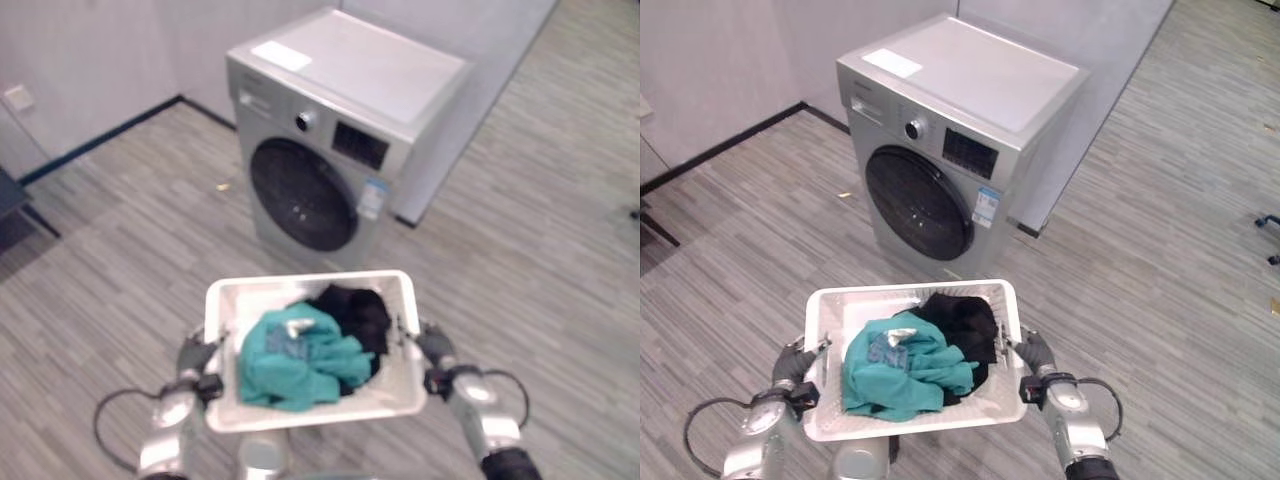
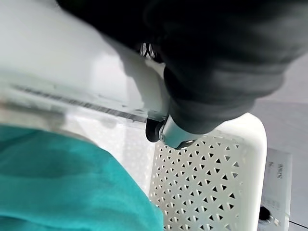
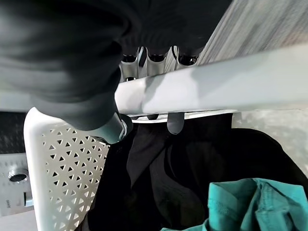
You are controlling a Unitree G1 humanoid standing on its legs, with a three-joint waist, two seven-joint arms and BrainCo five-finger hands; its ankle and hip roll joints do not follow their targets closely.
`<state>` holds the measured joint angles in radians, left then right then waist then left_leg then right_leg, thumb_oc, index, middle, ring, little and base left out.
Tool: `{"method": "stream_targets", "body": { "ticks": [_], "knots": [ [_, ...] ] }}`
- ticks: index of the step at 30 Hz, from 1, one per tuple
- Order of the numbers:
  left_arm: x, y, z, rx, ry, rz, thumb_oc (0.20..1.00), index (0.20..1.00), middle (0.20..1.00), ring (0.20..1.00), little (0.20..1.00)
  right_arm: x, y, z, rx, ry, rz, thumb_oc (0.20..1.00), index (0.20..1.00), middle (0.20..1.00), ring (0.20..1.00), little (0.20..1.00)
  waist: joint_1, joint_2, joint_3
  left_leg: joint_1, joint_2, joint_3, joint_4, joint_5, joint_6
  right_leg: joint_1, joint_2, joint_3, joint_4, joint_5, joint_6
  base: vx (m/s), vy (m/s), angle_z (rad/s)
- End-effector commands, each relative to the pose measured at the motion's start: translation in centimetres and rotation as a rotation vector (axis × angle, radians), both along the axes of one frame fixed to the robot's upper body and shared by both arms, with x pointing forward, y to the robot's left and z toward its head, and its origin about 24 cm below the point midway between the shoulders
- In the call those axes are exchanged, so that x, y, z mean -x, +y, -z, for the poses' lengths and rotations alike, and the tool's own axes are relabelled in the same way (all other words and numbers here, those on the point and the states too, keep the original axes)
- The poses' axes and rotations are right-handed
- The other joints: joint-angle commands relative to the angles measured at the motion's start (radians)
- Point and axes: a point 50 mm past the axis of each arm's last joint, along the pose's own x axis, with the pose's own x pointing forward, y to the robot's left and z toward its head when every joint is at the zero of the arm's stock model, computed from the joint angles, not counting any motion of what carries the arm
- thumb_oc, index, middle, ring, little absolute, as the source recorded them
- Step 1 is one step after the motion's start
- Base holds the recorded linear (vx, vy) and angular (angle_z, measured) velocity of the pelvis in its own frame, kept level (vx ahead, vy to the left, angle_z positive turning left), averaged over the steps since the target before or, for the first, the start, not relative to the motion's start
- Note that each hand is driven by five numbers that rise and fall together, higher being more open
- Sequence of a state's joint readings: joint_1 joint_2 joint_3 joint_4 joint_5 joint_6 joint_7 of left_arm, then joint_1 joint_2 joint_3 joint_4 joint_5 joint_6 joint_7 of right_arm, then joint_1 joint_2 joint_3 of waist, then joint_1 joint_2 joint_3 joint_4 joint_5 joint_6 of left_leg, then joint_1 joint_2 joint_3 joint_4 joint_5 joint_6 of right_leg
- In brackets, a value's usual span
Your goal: Grab the laundry basket,head to the washer,open it,put in the laundry and shut it.
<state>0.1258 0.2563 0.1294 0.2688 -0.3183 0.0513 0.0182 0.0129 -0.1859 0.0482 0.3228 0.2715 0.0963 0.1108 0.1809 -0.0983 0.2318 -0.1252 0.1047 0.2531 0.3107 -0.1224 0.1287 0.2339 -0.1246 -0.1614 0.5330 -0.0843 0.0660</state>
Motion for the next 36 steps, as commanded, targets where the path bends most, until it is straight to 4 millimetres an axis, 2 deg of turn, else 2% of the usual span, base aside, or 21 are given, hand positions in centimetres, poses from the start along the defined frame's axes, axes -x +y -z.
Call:
{"method": "stream_targets", "body": {
  "ticks": [1, 2, 4, 5, 7, 9, 11, 13, 17, 20, 21, 22, 23, 25, 26, 28, 29, 30, 33, 34, 36],
  "knots": [
    [-1.3, -2.7, -2.2, -0.017, -0.127, 0.170, 0.200, 0.200, 0.200, 0.200, 0.200, -3.3, 2.7, -6.1, -0.106, -0.327, -0.129, 0.200, 0.200, 0.200, 0.200, 0.200, 0.042, 0.013, -0.034, -0.021, 0.133, -0.064, -0.135, 0.131, -0.177, -0.039, -0.118, 0.030, -0.160, 0.235, 0.034, 0.26, 0.339, -0.31],
    [-1.1, -2.1, -2.7, -0.047, -0.133, 0.167, 0.200, 0.200, 0.200, 0.200, 0.200, -3.0, 3.3, -5.9, -0.146, -0.328, -0.115, 0.200, 0.200, 0.200, 0.200, 0.200, 0.042, 0.015, -0.042, 0.050, 0.095, -0.038, -0.169, 0.085, -0.155, -0.068, -0.159, -0.052, -0.141, 0.258, 0.035, 0.35, 0.452, -0.25],
    [-0.9, -1.7, -2.8, -0.057, -0.132, 0.157, 0.200, 0.200, 0.200, 0.200, 0.200, -2.5, 3.2, -5.4, -0.164, -0.309, -0.097, 0.200, 0.200, 0.200, 0.200, 0.200, 0.025, 0.031, -0.044, 0.110, 0.074, -0.031, -0.217, 0.065, -0.146, -0.120, -0.159, -0.098, -0.158, 0.215, 0.031, 0.32, 0.364, -0.32],
    [-0.9, -1.7, -2.8, -0.057, -0.132, 0.157, 0.200, 0.200, 0.200, 0.200, 0.200, -2.5, 3.2, -5.4, -0.164, -0.309, -0.097, 0.200, 0.200, 0.200, 0.200, 0.200, 0.024, 0.031, -0.045, 0.109, 0.074, -0.031, -0.219, 0.067, -0.146, -0.121, -0.159, -0.099, -0.159, 0.216, 0.030, 0.20, 0.141, -0.33],
    [-0.3, -1.5, -2.5, -0.057, -0.116, 0.152, 0.200, 0.200, 0.200, 0.200, 0.200, -2.0, 2.9, -4.6, -0.164, -0.275, -0.085, 0.200, 0.200, 0.200, 0.200, 0.200, 0.001, 0.049, -0.042, 0.160, 0.060, -0.028, -0.263, 0.055, -0.144, -0.167, -0.142, -0.145, -0.219, 0.153, 0.026, 0.21, 0.150, 0.12],
    [0.1, -1.6, -2.0, -0.058, -0.094, 0.160, 0.200, 0.200, 0.200, 0.200, 0.200, -1.5, 2.4, -3.9, -0.164, -0.250, -0.050, 0.200, 0.200, 0.200, 0.200, 0.200, -0.027, 0.065, -0.031, 0.208, 0.058, -0.027, -0.295, 0.047, -0.152, -0.253, -0.126, -0.195, -0.271, 0.120, 0.025, 0.25, 0.128, 0.23],
    [0.1, -2.1, -1.5, -0.056, -0.073, 0.177, 0.200, 0.200, 0.200, 0.200, 0.200, -0.7, 1.7, -3.2, -0.165, -0.220, -0.009, 0.200, 0.200, 0.200, 0.200, 0.200, -0.053, 0.073, 0.001, 0.250, 0.045, -0.046, -0.275, 0.024, -0.164, -0.288, -0.150, -0.284, -0.348, 0.137, 0.043, 0.23, 0.035, 0.32],
    [-0.1, -2.5, -1.4, -0.057, -0.075, 0.182, 0.200, 0.200, 0.200, 0.200, 0.200, -0.3, 1.4, -2.8, -0.161, -0.207, 0.011, 0.200, 0.200, 0.200, 0.200, 0.200, -0.067, 0.079, 0.027, 0.275, 0.039, -0.064, -0.250, 0.013, -0.173, -0.292, -0.157, -0.314, -0.351, 0.142, 0.048, 0.18, -0.013, 0.57],
    [-0.5, -3.4, -1.2, -0.036, -0.079, 0.189, 0.200, 0.200, 0.200, 0.200, 0.200, 0.2, 1.2, -2.2, -0.145, -0.183, 0.025, 0.200, 0.200, 0.200, 0.200, 0.200, -0.073, 0.062, 0.033, 0.296, 0.007, -0.090, -0.233, 0.000, -0.172, -0.248, -0.145, -0.307, -0.382, 0.138, 0.042, 0.19, -0.068, 0.59],
    [-0.5, -4.1, -0.9, -0.007, -0.079, 0.184, 0.200, 0.200, 0.200, 0.200, 0.200, 0.3, 1.0, -2.0, -0.132, -0.179, 0.034, 0.200, 0.200, 0.200, 0.200, 0.200, -0.076, 0.051, 0.034, 0.289, 0.026, -0.097, -0.182, -0.002, -0.188, -0.231, -0.115, -0.277, -0.399, 0.118, 0.030, 0.13, -0.160, -0.02],
    [-0.3, -4.3, -0.7, 0.008, -0.078, 0.176, 0.200, 0.200, 0.200, 0.200, 0.200, 0.2, 1.2, -2.1, -0.140, -0.183, 0.030, 0.200, 0.200, 0.200, 0.200, 0.200, -0.071, 0.050, 0.034, 0.281, 0.035, -0.095, -0.144, 0.000, -0.194, -0.223, -0.105, -0.280, -0.400, 0.103, 0.022, 0.12, -0.254, -0.22],
    [-0.1, -4.5, -0.7, 0.026, -0.085, 0.167, 0.200, 0.200, 0.200, 0.200, 0.200, 0.1, 1.0, -2.4, -0.126, -0.194, 0.021, 0.200, 0.200, 0.200, 0.200, 0.200, -0.061, 0.047, 0.045, 0.228, 0.075, -0.098, 0.024, 0.037, -0.213, -0.195, -0.080, -0.271, -0.406, 0.079, -0.003, 0.08, -0.201, -0.21],
    [-0.2, -4.5, -0.7, 0.026, -0.085, 0.167, 0.200, 0.200, 0.200, 0.200, 0.200, 0.1, 1.0, -2.4, -0.127, -0.194, 0.021, 0.200, 0.200, 0.200, 0.200, 0.200, -0.064, 0.045, 0.042, 0.223, 0.073, -0.101, 0.025, 0.039, -0.212, -0.197, -0.081, -0.274, -0.408, 0.081, -0.004, 0.03, -0.210, 0.02],
    [0.2, -4.9, -0.6, 0.048, -0.088, 0.152, 0.200, 0.200, 0.200, 0.200, 0.200, 0.0, 1.1, -2.8, -0.121, -0.209, 0.002, 0.200, 0.200, 0.200, 0.200, 0.200, -0.041, 0.049, 0.078, 0.150, 0.112, -0.145, 0.196, 0.111, -0.217, -0.165, -0.048, -0.262, -0.407, 0.056, -0.042, 0.00, -0.156, 0.05],
    [0.2, -4.9, -0.6, 0.051, -0.089, 0.153, 0.200, 0.200, 0.200, 0.200, 0.200, 0.0, 0.9, -2.8, -0.114, -0.208, 0.005, 0.200, 0.200, 0.200, 0.200, 0.200, -0.033, 0.045, 0.092, 0.107, 0.113, -0.171, 0.223, 0.111, -0.209, -0.149, -0.042, -0.257, -0.414, 0.043, -0.048, 0.05, -0.106, 0.07],
    [0.2, -4.5, -0.7, 0.053, -0.090, 0.136, 0.200, 0.200, 0.200, 0.200, 0.200, 0.3, 0.8, -2.5, -0.115, -0.199, 0.005, 0.200, 0.200, 0.200, 0.200, 0.200, -0.021, 0.035, 0.093, 0.112, 0.149, -0.165, 0.014, 0.078, -0.189, -0.124, -0.037, -0.231, -0.438, 0.030, -0.033, 0.11, 0.028, -0.08],
    [0.1, -4.1, -1.0, 0.035, -0.097, 0.132, 0.200, 0.200, 0.200, 0.200, 0.200, 0.2, 0.7, -2.6, -0.116, -0.202, 0.012, 0.200, 0.200, 0.200, 0.200, 0.200, -0.015, 0.035, 0.089, 0.103, 0.152, -0.179, -0.088, 0.099, -0.190, -0.125, -0.037, -0.213, -0.436, 0.025, -0.032, 0.10, 0.162, -0.37],
    [-0.3, -3.9, -1.7, 0.026, -0.136, 0.117, 0.200, 0.200, 0.200, 0.200, 0.200, 0.6, 0.4, -2.5, -0.121, -0.201, 0.028, 0.200, 0.200, 0.200, 0.200, 0.200, -0.013, 0.045, 0.097, 0.061, 0.180, -0.205, -0.172, 0.145, -0.209, -0.117, -0.039, -0.190, -0.418, 0.005, -0.034, 0.08, 0.200, -0.45],
    [-0.5, -4.0, -2.0, 0.028, -0.151, 0.102, 0.200, 0.200, 0.200, 0.200, 0.200, 1.3, 0.5, -1.6, -0.134, -0.164, 0.037, 0.200, 0.200, 0.200, 0.200, 0.200, -0.031, 0.068, 0.083, 0.121, 0.192, -0.154, -0.224, 0.137, -0.218, -0.123, -0.039, -0.171, -0.388, -0.004, -0.023, 0.06, 0.165, -0.37],
    [-1.0, -3.6, -2.6, -0.008, -0.174, 0.105, 0.200, 0.200, 0.200, 0.200, 0.200, 1.8, 0.6, -1.1, -0.162, -0.137, 0.059, 0.200, 0.200, 0.200, 0.200, 0.200, -0.040, 0.077, 0.066, 0.165, 0.178, -0.131, -0.262, 0.133, -0.224, -0.127, -0.049, -0.153, -0.393, 0.013, -0.016, 0.08, 0.199, -0.64],
    [-1.0, -3.6, -2.6, -0.009, -0.175, 0.105, 0.200, 0.200, 0.200, 0.200, 0.200, 1.7, 0.7, -1.1, -0.162, -0.137, 0.059, 0.200, 0.200, 0.200, 0.200, 0.200, -0.040, 0.076, 0.064, 0.163, 0.178, -0.131, -0.264, 0.136, -0.223, -0.129, -0.049, -0.153, -0.395, 0.015, -0.016, 0.05, 0.102, -0.83]
  ]
}}
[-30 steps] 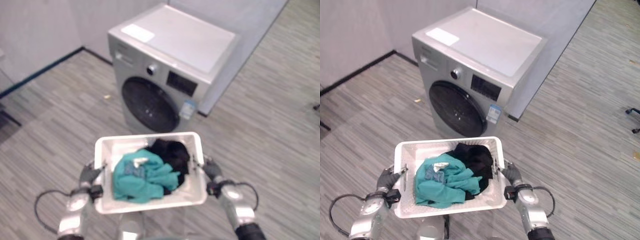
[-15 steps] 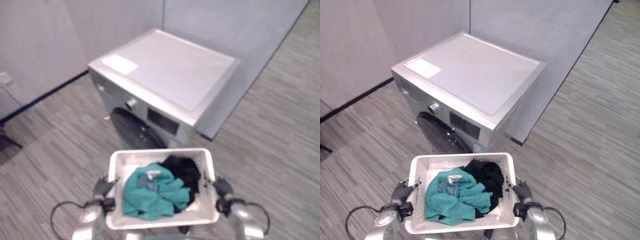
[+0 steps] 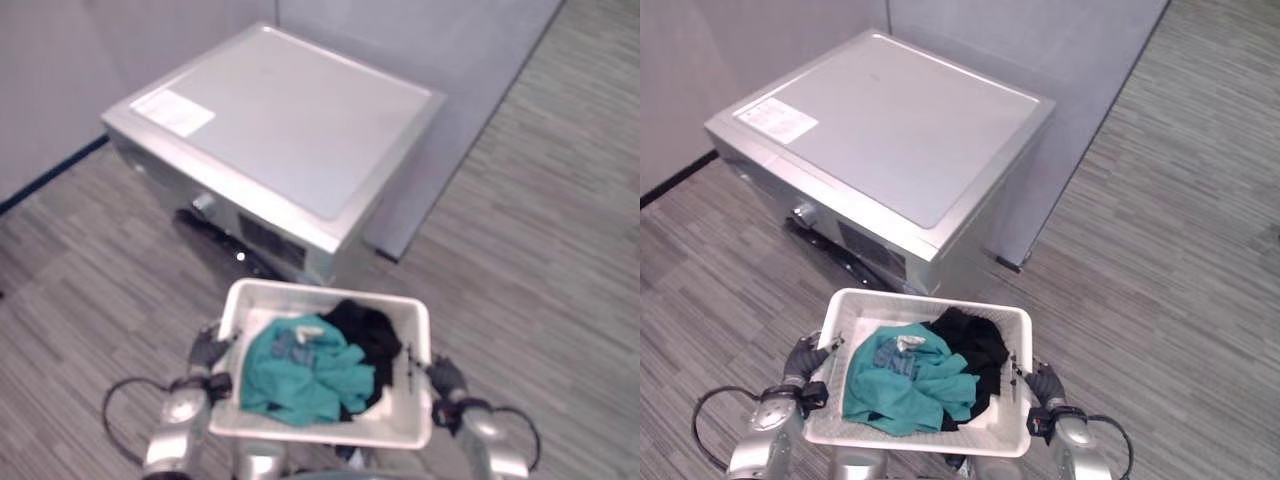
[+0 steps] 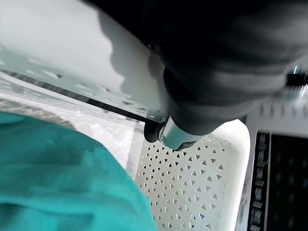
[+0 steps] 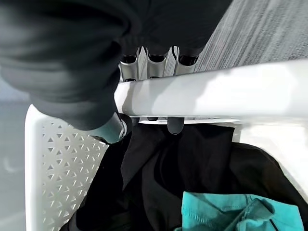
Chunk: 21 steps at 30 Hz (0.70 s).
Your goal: Grab the laundry basket,head to the washer,open it,put in the laundry and shut it.
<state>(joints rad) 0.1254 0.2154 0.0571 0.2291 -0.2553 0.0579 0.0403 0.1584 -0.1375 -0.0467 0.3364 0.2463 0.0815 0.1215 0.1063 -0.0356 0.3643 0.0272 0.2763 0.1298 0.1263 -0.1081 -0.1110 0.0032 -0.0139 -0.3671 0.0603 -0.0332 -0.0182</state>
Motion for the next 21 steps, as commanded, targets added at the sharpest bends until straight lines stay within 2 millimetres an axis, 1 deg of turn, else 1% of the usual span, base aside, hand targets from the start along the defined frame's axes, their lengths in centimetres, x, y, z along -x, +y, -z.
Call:
{"method": "stream_targets", "body": {
  "ticks": [1, 3, 6, 7, 8, 9, 10, 11, 14, 15, 17, 18, 19, 20, 21],
  "knots": [
    [-0.8, -0.4, -3.0, -0.013, -0.182, 0.028, 0.200, 0.200, 0.200, 0.200, 0.200, -2.2, 2.5, -3.4, -0.146, -0.246, -0.030, 0.200, 0.200, 0.200, 0.200, 0.200, 0.030, 0.015, -0.080, 0.045, -0.003, 0.005, -0.121, 0.125, 0.012, 0.105, -0.167, 0.060, 0.062, -0.025, 0.075, 0.06, 0.127, -0.83],
    [-1.1, 0.1, -3.3, -0.047, -0.190, 0.017, 0.200, 0.200, 0.200, 0.200, 0.200, -1.5, 2.8, -2.7, -0.165, -0.214, -0.015, 0.200, 0.200, 0.200, 0.200, 0.200, 0.029, 0.012, -0.083, 0.071, -0.016, 0.015, -0.156, 0.131, 0.010, 0.105, -0.173, 0.068, 0.044, -0.011, 0.084, 0.05, 0.102, -0.35],
    [-1.3, 0.5, -3.7, -0.084, -0.200, 0.010, 0.200, 0.200, 0.200, 0.200, 0.200, -1.2, 2.9, -2.5, -0.162, -0.208, -0.017, 0.200, 0.200, 0.200, 0.200, 0.200, 0.032, 0.008, -0.075, 0.078, -0.020, 0.019, -0.168, 0.135, 0.008, 0.103, -0.177, 0.061, 0.037, -0.001, 0.089, -0.02, 0.000, 0.17],
    [-1.5, 0.8, -4.6, -0.116, -0.235, 0.006, 0.200, 0.200, 0.200, 0.200, 0.200, -1.1, 2.7, -3.0, -0.143, -0.225, -0.027, 0.200, 0.200, 0.200, 0.200, 0.200, 0.033, 0.006, -0.061, 0.075, -0.021, 0.016, -0.166, 0.137, 0.009, 0.101, -0.179, 0.057, 0.032, 0.005, 0.090, -0.04, -0.023, 0.11],
    [-1.5, 0.8, -4.6, -0.116, -0.235, 0.006, 0.200, 0.200, 0.200, 0.200, 0.200, -1.1, 2.7, -3.0, -0.143, -0.225, -0.027, 0.200, 0.200, 0.200, 0.200, 0.200, 0.032, 0.006, -0.061, 0.075, -0.021, 0.016, -0.166, 0.137, 0.009, 0.102, -0.179, 0.057, 0.032, 0.006, 0.090, -0.06, -0.042, 0.12],
    [-1.8, 1.0, -5.7, -0.138, -0.277, 0.002, 0.200, 0.200, 0.200, 0.200, 0.200, -1.4, 2.5, -3.7, -0.125, -0.258, -0.034, 0.200, 0.200, 0.200, 0.200, 0.200, 0.033, 0.005, -0.049, 0.070, -0.021, 0.012, -0.162, 0.138, 0.009, 0.098, -0.178, 0.057, 0.030, 0.008, 0.089, -0.07, -0.067, 0.12],
    [-2.0, 1.2, -7.3, -0.163, -0.349, 0.003, 0.200, 0.200, 0.200, 0.200, 0.200, -1.7, 2.1, -5.1, -0.100, -0.323, -0.039, 0.200, 0.200, 0.200, 0.200, 0.200, 0.032, 0.003, -0.030, 0.064, -0.019, 0.008, -0.153, 0.140, 0.008, 0.094, -0.175, 0.058, 0.031, 0.008, 0.088, -0.07, -0.067, 0.10],
    [-2.0, 1.2, -7.3, -0.163, -0.348, 0.003, 0.200, 0.200, 0.200, 0.200, 0.200, -1.7, 2.1, -5.1, -0.100, -0.323, -0.039, 0.200, 0.200, 0.200, 0.200, 0.200, 0.031, 0.003, -0.029, 0.064, -0.019, 0.008, -0.153, 0.140, 0.008, 0.094, -0.175, 0.058, 0.032, 0.008, 0.088, -0.09, -0.072, 0.06],
    [-1.9, 1.3, -10.0, -0.174, -0.462, -0.011, 0.200, 0.200, 0.200, 0.200, 0.200, -1.8, 1.8, -7.7, -0.097, -0.436, -0.042, 0.200, 0.200, 0.200, 0.200, 0.200, 0.024, 0.007, 0.005, 0.051, -0.008, 0.005, -0.138, 0.153, 0.007, 0.093, -0.166, 0.053, 0.037, -0.001, 0.082, -0.09, -0.090, 0.08],
    [-1.9, 1.3, -10.0, -0.174, -0.462, -0.012, 0.200, 0.200, 0.200, 0.200, 0.200, -1.8, 1.8, -7.7, -0.097, -0.436, -0.042, 0.200, 0.200, 0.200, 0.200, 0.200, 0.024, 0.007, 0.005, 0.051, -0.008, 0.005, -0.137, 0.153, 0.006, 0.093, -0.166, 0.052, 0.037, -0.002, 0.082, -0.08, -0.108, 0.06],
    [-1.5, 1.5, -10.8, -0.187, -0.493, -0.015, 0.200, 0.200, 0.200, 0.200, 0.200, -1.7, 1.8, -8.4, -0.124, -0.466, -0.042, 0.200, 0.200, 0.200, 0.200, 0.200, 0.022, 0.008, 0.014, 0.052, 0.000, 0.004, -0.133, 0.158, 0.007, 0.097, -0.158, 0.055, 0.037, -0.006, 0.077, -0.05, -0.098, -0.01],
    [-1.4, 1.6, -11.1, -0.189, -0.502, -0.011, 0.200, 0.200, 0.200, 0.200, 0.200, -1.6, 2.0, -8.5, -0.146, -0.473, -0.057, 0.200, 0.200, 0.200, 0.200, 0.200, 0.023, 0.009, 0.017, 0.052, 0.005, 0.004, -0.132, 0.162, 0.006, 0.100, -0.154, 0.055, 0.036, -0.009, 0.075, -0.07, -0.166, -0.02],
    [-1.4, 1.6, -11.8, -0.196, -0.526, 0.007, 0.200, 0.200, 0.200, 0.200, 0.200, -1.5, 2.4, -9.1, -0.190, -0.494, -0.100, 0.200, 0.200, 0.200, 0.200, 0.200, 0.029, 0.009, 0.021, 0.055, 0.014, 0.000, -0.129, 0.169, 0.005, 0.108, -0.145, 0.055, 0.034, -0.015, 0.069, -0.05, -0.135, 0.00],
    [-1.4, 1.6, -11.8, -0.196, -0.525, 0.006, 0.200, 0.200, 0.200, 0.200, 0.200, -1.4, 2.4, -9.1, -0.191, -0.493, -0.100, 0.200, 0.200, 0.200, 0.200, 0.200, 0.029, 0.009, 0.021, 0.056, 0.014, -0.001, -0.129, 0.169, 0.005, 0.110, -0.144, 0.055, 0.034, -0.015, 0.068, -0.05, -0.142, 0.02],
    [-1.3, 1.7, -12.2, -0.200, -0.533, 0.026, 0.200, 0.200, 0.200, 0.200, 0.200, -1.5, 2.3, -9.5, -0.205, -0.509, -0.129, 0.200, 0.200, 0.200, 0.200, 0.200, 0.033, 0.012, 0.023, 0.057, 0.020, -0.002, -0.128, 0.174, 0.005, 0.114, -0.140, 0.052, 0.034, -0.019, 0.065, -0.03, -0.084, 0.04]
  ]
}}
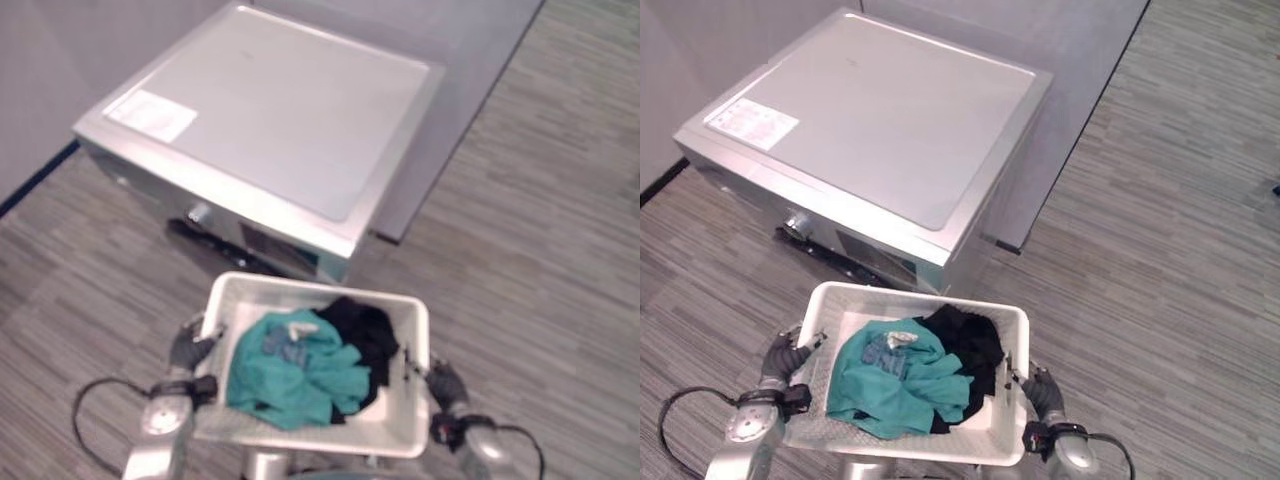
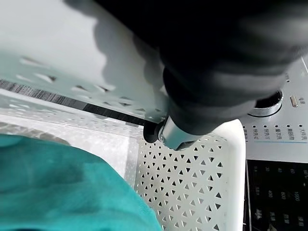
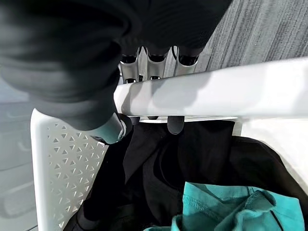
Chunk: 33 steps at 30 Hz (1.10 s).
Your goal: Grab the laundry basket,head to the washer,open it,put in the laundry and shut it.
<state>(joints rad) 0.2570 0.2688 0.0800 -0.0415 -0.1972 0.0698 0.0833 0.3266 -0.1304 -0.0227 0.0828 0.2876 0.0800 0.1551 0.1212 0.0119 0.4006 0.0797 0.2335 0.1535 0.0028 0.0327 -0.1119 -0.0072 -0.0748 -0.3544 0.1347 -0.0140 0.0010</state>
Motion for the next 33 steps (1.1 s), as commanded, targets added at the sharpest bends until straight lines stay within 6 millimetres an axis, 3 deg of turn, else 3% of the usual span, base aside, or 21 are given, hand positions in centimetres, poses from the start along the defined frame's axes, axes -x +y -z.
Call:
{"method": "stream_targets", "body": {
  "ticks": [1, 9, 19, 23, 26, 29, 31, 33],
  "knots": [
    [-2.7, 0.4, -8.6, -0.057, -0.413, 0.070, 0.200, 0.200, 0.200, 0.200, 0.200, -3.5, 1.4, -7.6, -0.162, -0.417, -0.114, 0.200, 0.200, 0.200, 0.200, 0.200, 0.018, -0.034, -0.012, 0.008, 0.067, -0.028, -0.003, 0.035, 0.006, 0.132, -0.075, 0.037, -0.042, -0.040, 0.044, -0.03, -0.115, 0.04],
    [-0.8, 3.5, -12.4, -0.201, -0.459, 0.085, 0.200, 0.200, 0.200, 0.200, 0.200, -1.7, -0.5, -10.1, -0.324, -0.449, -0.192, 0.200, 0.200, 0.200, 0.200, 0.200, 0.029, -0.021, -0.035, 0.034, 0.084, -0.043, -0.033, 0.061, 0.002, 0.176, -0.053, 0.012, -0.049, -0.062, 0.036, 0.00, -0.073, 0.11],
    [0.5, 3.1, -12.0, -0.159, -0.401, 0.151, 0.200, 0.200, 0.200, 0.200, 0.200, -1.4, -0.9, -10.6, -0.371, -0.427, -0.230, 0.200, 0.200, 0.200, 0.200, 0.200, 0.013, -0.020, -0.051, 0.031, 0.101, -0.040, -0.055, 0.092, -0.006, 0.176, -0.030, 0.023, -0.082, -0.046, 0.037, 0.00, -0.053, -0.02],
    [0.5, 3.1, -13.1, -0.183, -0.390, 0.223, 0.200, 0.200, 0.200, 0.200, 0.200, -1.2, -1.4, -12.9, -0.382, -0.502, -0.247, 0.200, 0.200, 0.200, 0.200, 0.200, 0.001, -0.021, -0.063, 0.049, 0.104, -0.024, -0.059, 0.087, -0.004, 0.184, -0.030, 0.029, -0.073, -0.054, 0.034, 0.02, 0.007, -0.07],
    [0.5, 3.0, -15.0, -0.225, -0.432, 0.270, 0.200, 0.200, 0.200, 0.200, 0.200, -2.0, -1.7, -15.9, -0.378, -0.648, -0.223, 0.200, 0.200, 0.200, 0.200, 0.200, -0.018, -0.029, -0.083, 0.053, 0.103, -0.011, -0.060, 0.083, -0.006, 0.185, -0.035, 0.029, -0.065, -0.058, 0.035, 0.02, 0.032, -0.06],
    [0.7, 3.4, -16.3, -0.260, -0.481, 0.248, 0.200, 0.200, 0.200, 0.200, 0.200, -2.1, -2.2, -17.6, -0.364, -0.740, -0.177, 0.200, 0.200, 0.200, 0.200, 0.200, -0.025, -0.036, -0.095, 0.060, 0.102, -0.004, -0.065, 0.078, -0.007, 0.183, -0.036, 0.028, -0.060, -0.059, 0.038, 0.02, 0.023, -0.01],
    [0.7, 3.7, -18.4, -0.318, -0.581, 0.218, 0.200, 0.200, 0.200, 0.200, 0.200, -2.4, -2.2, -19.4, -0.336, -0.843, -0.165, 0.200, 0.200, 0.200, 0.200, 0.200, -0.027, -0.044, -0.114, 0.065, 0.105, 0.003, -0.066, 0.070, -0.014, 0.175, -0.038, 0.029, -0.057, -0.055, 0.043, 0.00, 0.000, 0.00],
    [0.6, 3.9, -19.1, -0.334, -0.616, 0.197, 0.200, 0.200, 0.200, 0.200, 0.200, -2.7, -2.0, -19.8, -0.323, -0.861, -0.166, 0.200, 0.200, 0.200, 0.200, 0.200, -0.024, -0.046, -0.119, 0.067, 0.105, 0.006, -0.064, 0.068, -0.014, 0.174, -0.038, 0.030, -0.057, -0.052, 0.044, 0.00, 0.000, 0.00]
  ]
}}
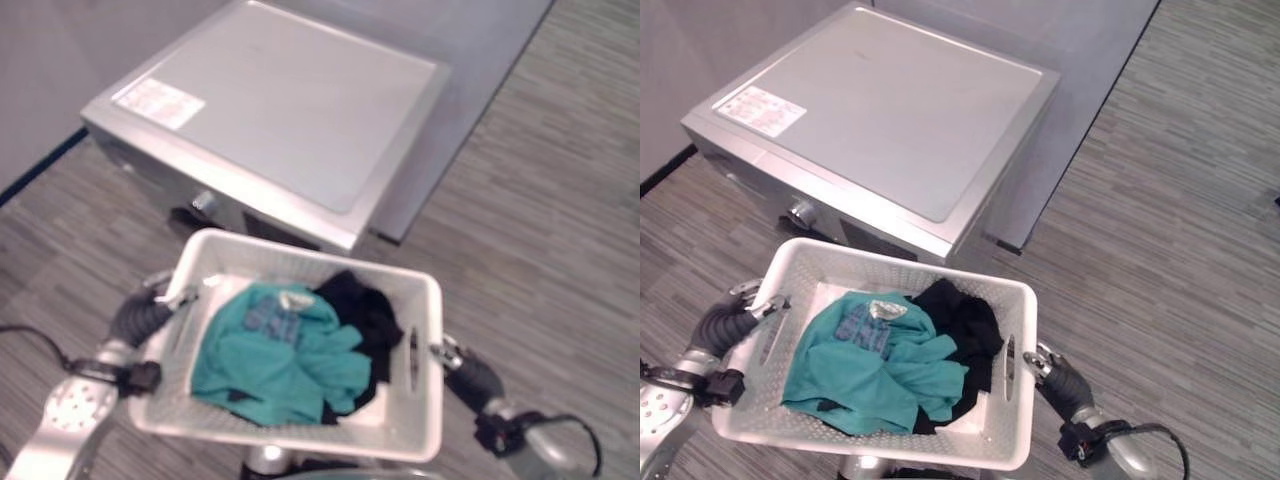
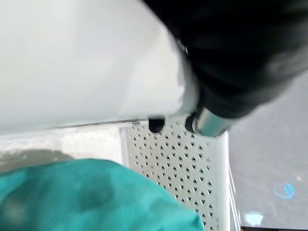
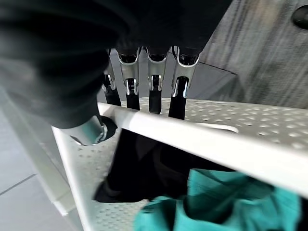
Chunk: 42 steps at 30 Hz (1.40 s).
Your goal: Grab the laundry basket,head to the washer,open it,put in the laundry and shut it.
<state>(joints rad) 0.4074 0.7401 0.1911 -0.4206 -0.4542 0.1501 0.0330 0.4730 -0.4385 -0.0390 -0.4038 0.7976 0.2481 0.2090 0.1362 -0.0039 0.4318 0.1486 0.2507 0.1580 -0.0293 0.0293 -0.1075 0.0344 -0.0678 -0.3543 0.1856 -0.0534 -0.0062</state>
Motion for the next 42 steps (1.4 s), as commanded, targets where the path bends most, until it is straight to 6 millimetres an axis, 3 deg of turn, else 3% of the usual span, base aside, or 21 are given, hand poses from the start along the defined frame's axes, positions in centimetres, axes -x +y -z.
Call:
{"method": "stream_targets", "body": {
  "ticks": [1, 7, 12, 19, 26, 32, 40, 42],
  "knots": [
    [-0.3, 0.2, -9.6, -0.066, -0.529, 0.022, 0.200, 0.200, 0.200, 0.200, 0.200, -3.5, -0.1, -11.7, -0.151, -0.687, 0.052, 0.200, 0.200, 0.200, 0.200, 0.200, -0.038, -0.030, -0.156, 0.000, 0.087, 0.003, -0.031, 0.069, -0.019, 0.134, -0.046, 0.030, -0.108, -0.012, 0.052, 0.00, 0.000, 0.00],
    [-1.2, 0.5, -12.1, -0.070, -0.692, -0.025, 0.200, 0.200, 0.200, 0.200, 0.200, -5.5, 1.4, -14.2, -0.123, -0.785, 0.001, 0.200, 0.200, 0.200, 0.200, 0.200, -0.026, -0.019, -0.185, 0.021, 0.080, 0.020, -0.035, 0.063, -0.022, 0.149, -0.049, 0.039, -0.134, 0.003, 0.060, 0.00, 0.011, -0.10],
    [-1.8, 1.2, -12.7, -0.053, -0.717, -0.044, 0.200, 0.200, 0.200, 0.200, 0.200, -6.6, 0.7, -15.3, -0.027, -0.809, 0.018, 0.200, 0.200, 0.200, 0.200, 0.200, -0.025, -0.003, -0.207, 0.022, 0.072, 0.025, -0.040, 0.067, -0.026, 0.169, -0.052, 0.036, -0.161, 0.012, 0.064, 0.00, 0.002, -0.02],
    [-2.6, 3.9, -13.2, -0.101, -0.644, -0.102, 0.200, 0.200, 0.200, 0.200, 0.200, -8.0, -0.4, -17.7, 0.136, -0.856, 0.032, 0.200, 0.200, 0.200, 0.200, 0.200, -0.019, 0.015, -0.227, 0.021, 0.065, 0.027, -0.030, 0.066, -0.028, 0.179, -0.057, 0.033, -0.160, 0.009, 0.064, 0.00, -0.004, 0.02],
    [-3.8, 3.5, -13.0, -0.070, -0.582, -0.046, 0.200, 0.200, 0.200, 0.200, 0.200, -9.2, 1.2, -17.3, 0.161, -0.816, -0.065, 0.200, 0.200, 0.200, 0.200, 0.200, -0.008, 0.023, -0.235, 0.009, 0.062, 0.019, -0.021, 0.064, -0.029, 0.174, -0.061, 0.029, -0.148, 0.004, 0.064, 0.02, -0.002, 0.03],
    [-3.9, 3.5, -13.0, -0.090, -0.562, -0.036, 0.200, 0.200, 0.200, 0.200, 0.200, -9.6, 1.0, -17.2, 0.194, -0.796, -0.069, 0.200, 0.200, 0.200, 0.200, 0.200, 0.000, 0.023, -0.240, 0.003, 0.057, 0.014, -0.023, 0.062, -0.029, 0.167, -0.063, 0.023, -0.142, 0.002, 0.065, 0.03, 0.001, 0.02],
    [-4.9, 5.2, -15.9, -0.191, -0.646, -0.129, 0.200, 0.200, 0.200, 0.200, 0.200, -11.0, 1.1, -17.2, 0.236, -0.776, -0.062, 0.200, 0.200, 0.200, 0.200, 0.200, 0.008, 0.022, -0.245, 0.002, 0.050, 0.012, -0.030, 0.059, -0.031, 0.158, -0.067, 0.022, -0.133, 0.001, 0.064, 0.01, 0.000, 0.03],
    [-5.0, 6.8, -17.5, -0.223, -0.690, -0.207, 0.200, 0.200, 0.200, 0.200, 0.200, -11.1, 1.6, -16.9, 0.232, -0.771, -0.081, 0.200, 0.200, 0.200, 0.200, 0.200, 0.011, 0.026, -0.247, 0.005, 0.049, 0.014, -0.031, 0.058, -0.031, 0.159, -0.068, 0.022, -0.133, -0.001, 0.065, 0.03, -0.011, 0.06]
  ]
}}
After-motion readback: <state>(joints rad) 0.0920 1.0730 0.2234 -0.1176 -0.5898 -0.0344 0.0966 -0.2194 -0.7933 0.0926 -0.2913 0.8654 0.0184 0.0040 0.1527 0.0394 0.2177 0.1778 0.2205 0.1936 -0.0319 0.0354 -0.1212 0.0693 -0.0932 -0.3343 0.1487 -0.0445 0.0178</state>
